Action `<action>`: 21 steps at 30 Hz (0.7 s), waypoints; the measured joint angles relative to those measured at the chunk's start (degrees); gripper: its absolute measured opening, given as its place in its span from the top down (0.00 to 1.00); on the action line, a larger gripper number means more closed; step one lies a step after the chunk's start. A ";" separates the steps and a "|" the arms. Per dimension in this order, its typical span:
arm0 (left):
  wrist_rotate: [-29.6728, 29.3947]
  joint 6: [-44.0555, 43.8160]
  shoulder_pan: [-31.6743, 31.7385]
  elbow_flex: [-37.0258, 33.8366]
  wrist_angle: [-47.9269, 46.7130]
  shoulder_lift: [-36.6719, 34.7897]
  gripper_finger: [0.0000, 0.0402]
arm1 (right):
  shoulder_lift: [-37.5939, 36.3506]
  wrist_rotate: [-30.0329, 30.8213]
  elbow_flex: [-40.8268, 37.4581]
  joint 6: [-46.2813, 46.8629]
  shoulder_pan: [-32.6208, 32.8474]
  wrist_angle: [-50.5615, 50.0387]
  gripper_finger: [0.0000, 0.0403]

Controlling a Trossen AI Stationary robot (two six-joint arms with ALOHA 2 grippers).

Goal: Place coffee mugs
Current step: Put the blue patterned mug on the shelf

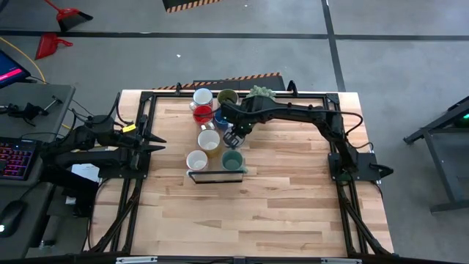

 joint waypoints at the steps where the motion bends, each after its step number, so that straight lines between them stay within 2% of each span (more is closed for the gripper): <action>1: 0.00 0.02 0.01 0.00 0.01 0.00 0.81 | 0.00 -0.01 0.00 0.00 0.13 0.12 1.00; 21: 0.00 -0.01 0.00 0.00 0.04 0.00 0.81 | 2.64 -1.39 -0.11 -1.47 0.62 1.35 1.00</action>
